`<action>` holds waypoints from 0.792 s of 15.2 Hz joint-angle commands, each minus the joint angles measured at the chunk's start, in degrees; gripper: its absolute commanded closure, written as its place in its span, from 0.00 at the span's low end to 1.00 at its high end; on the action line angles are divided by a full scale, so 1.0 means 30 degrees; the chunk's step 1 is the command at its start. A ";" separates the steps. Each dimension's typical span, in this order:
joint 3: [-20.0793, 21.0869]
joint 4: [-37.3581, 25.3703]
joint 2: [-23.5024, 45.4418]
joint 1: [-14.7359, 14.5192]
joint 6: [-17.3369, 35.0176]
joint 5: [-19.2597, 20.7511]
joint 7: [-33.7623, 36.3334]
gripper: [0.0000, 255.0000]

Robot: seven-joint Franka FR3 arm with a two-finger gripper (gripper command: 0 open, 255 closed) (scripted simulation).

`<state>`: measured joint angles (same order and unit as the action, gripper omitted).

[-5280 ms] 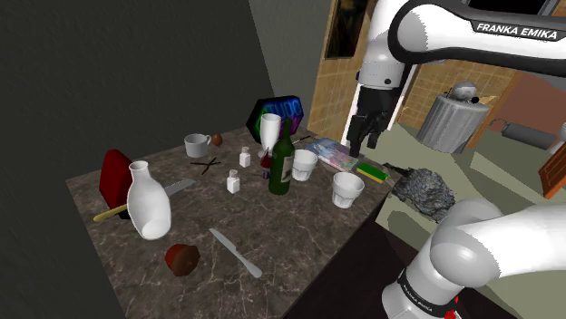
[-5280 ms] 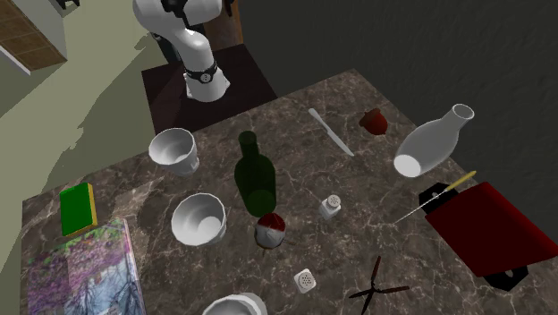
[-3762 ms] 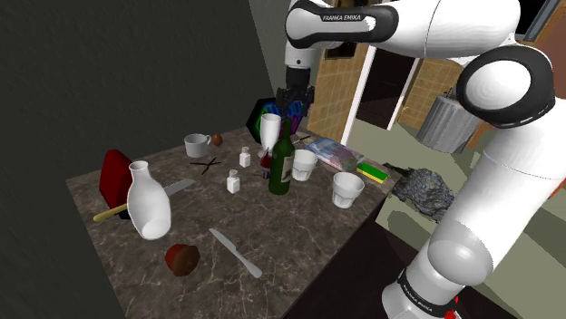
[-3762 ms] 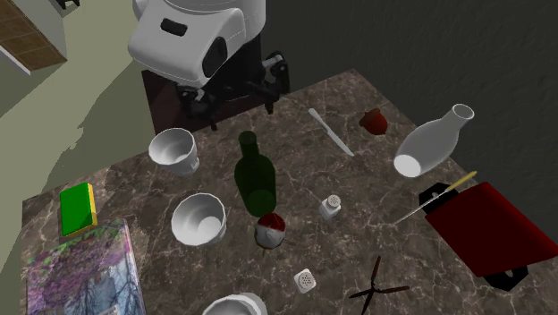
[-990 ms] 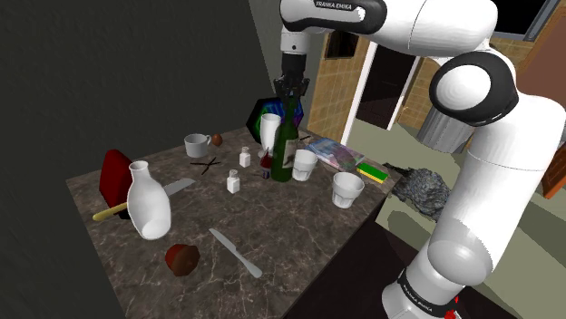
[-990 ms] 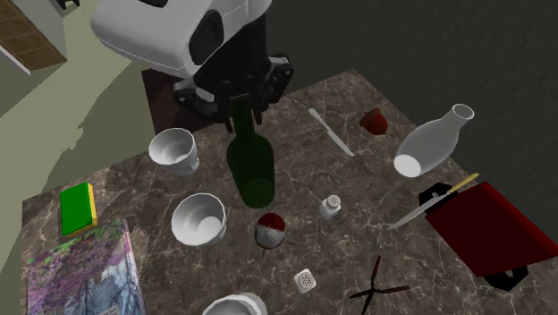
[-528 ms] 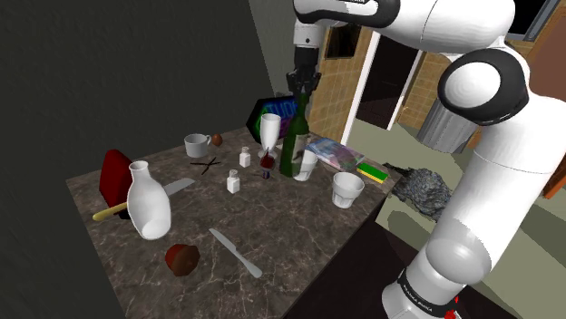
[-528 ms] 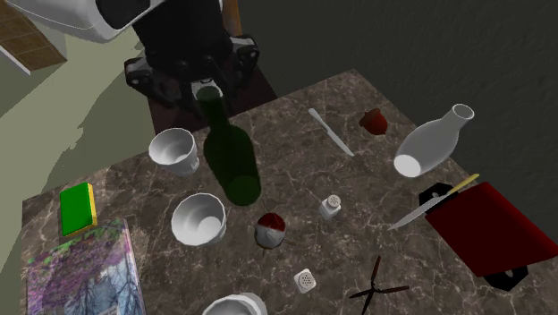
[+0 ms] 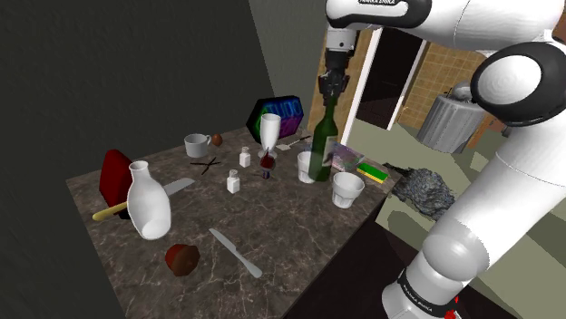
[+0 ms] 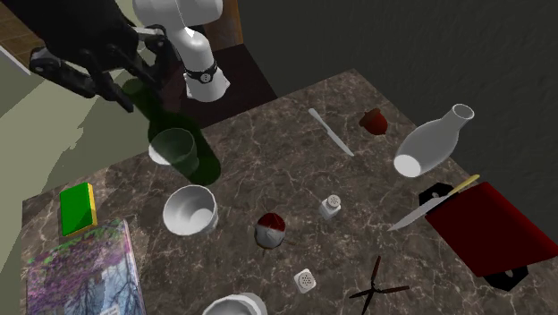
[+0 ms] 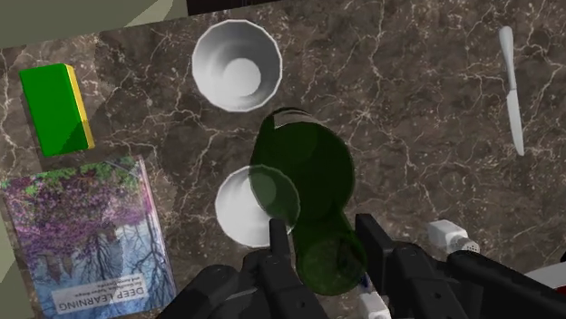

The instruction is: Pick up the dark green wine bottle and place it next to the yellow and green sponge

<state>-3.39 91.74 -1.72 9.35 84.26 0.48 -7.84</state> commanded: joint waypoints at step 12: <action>-0.3104 0.2491 -0.2272 0.2589 0.0415 0.1136 -0.5682 1.00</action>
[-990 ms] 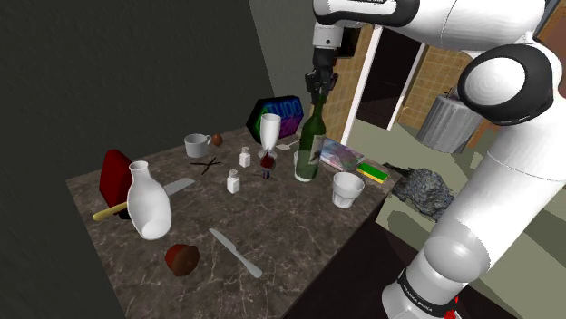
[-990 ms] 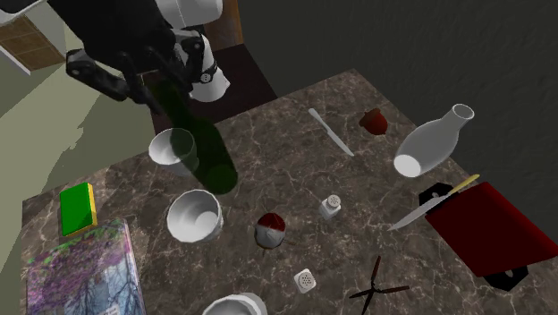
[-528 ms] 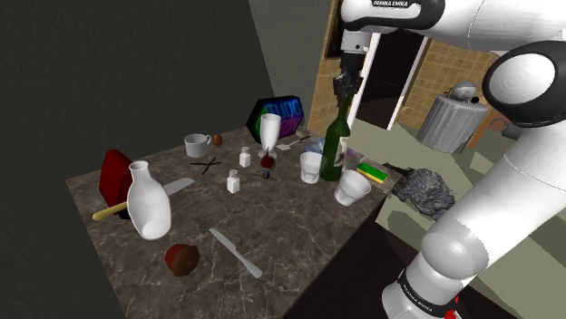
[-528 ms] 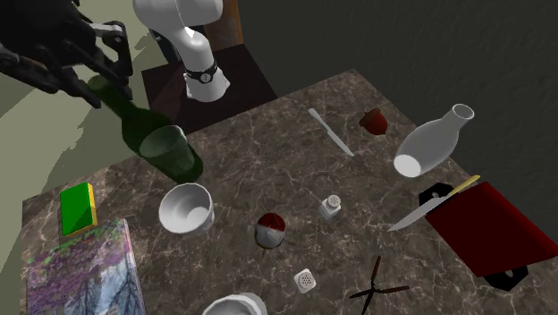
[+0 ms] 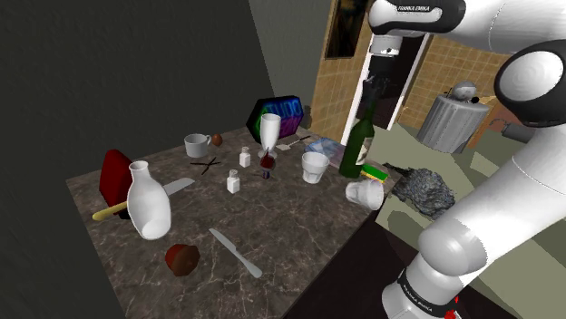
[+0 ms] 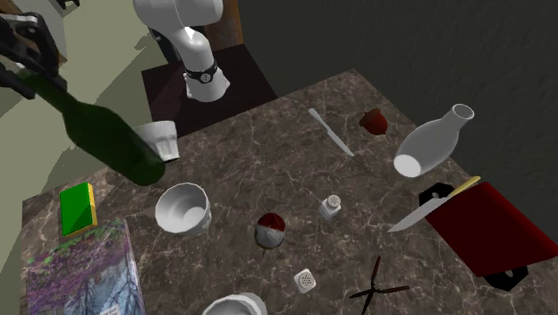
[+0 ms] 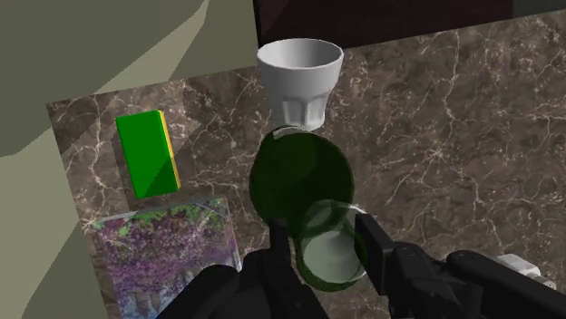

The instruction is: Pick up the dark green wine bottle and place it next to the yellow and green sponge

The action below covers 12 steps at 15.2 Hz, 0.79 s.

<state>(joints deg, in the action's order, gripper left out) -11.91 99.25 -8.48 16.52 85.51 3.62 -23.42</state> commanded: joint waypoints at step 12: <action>-0.0912 0.2750 -0.0455 0.0697 0.2396 0.0395 -0.1414 1.00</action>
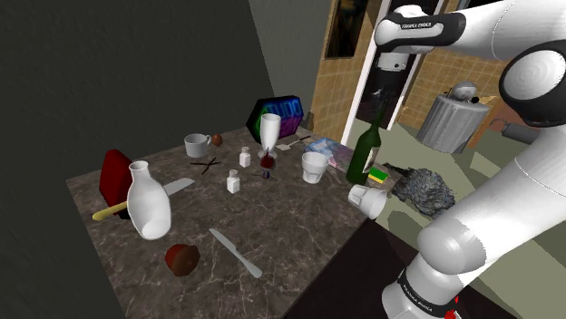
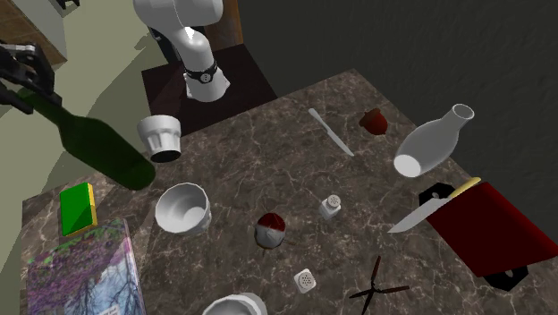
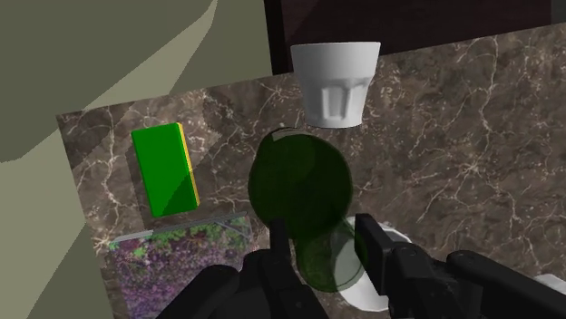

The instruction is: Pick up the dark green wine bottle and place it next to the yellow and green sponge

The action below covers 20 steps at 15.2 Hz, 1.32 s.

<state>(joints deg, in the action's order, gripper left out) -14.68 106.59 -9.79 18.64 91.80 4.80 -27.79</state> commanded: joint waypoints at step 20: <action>-0.0033 0.2088 -0.0077 0.0021 0.2025 0.0044 0.0127 0.00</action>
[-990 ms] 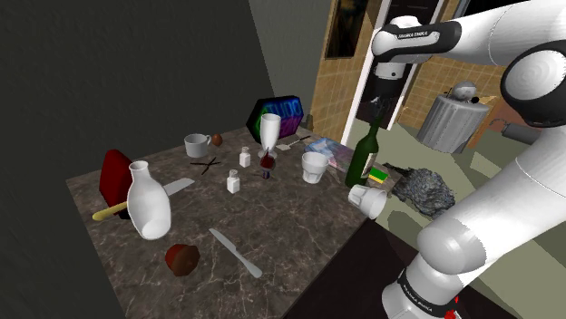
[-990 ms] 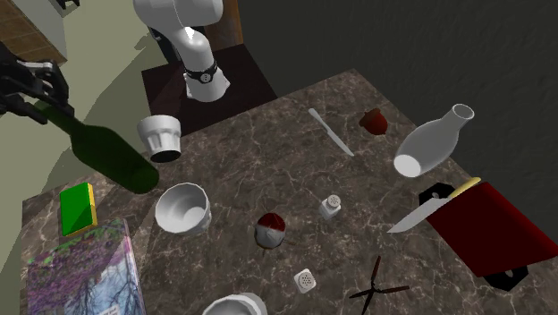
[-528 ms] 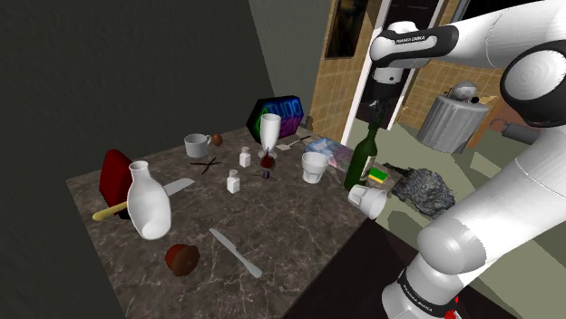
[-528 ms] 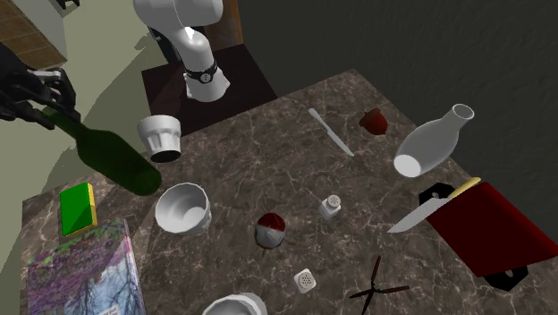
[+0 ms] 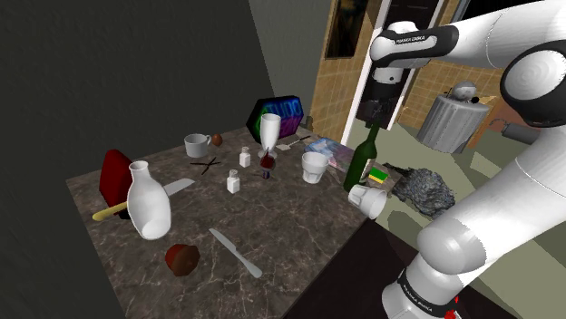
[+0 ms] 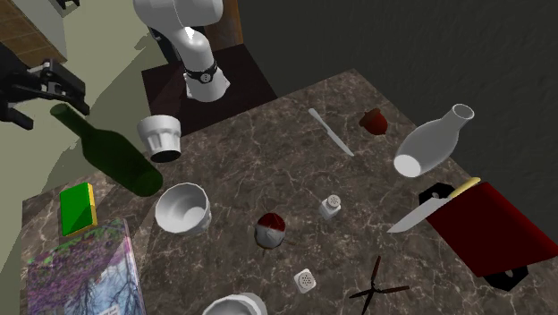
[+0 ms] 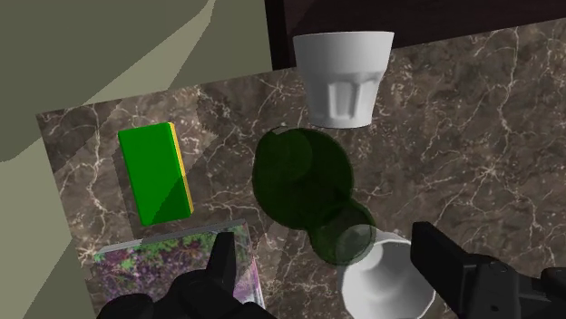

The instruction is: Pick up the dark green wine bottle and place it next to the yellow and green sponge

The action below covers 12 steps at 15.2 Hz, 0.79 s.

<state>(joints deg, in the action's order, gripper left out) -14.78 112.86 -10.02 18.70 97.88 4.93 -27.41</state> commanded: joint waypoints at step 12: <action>0.0063 -0.2851 0.0415 -0.0069 -0.2444 -0.0140 -0.0108 0.00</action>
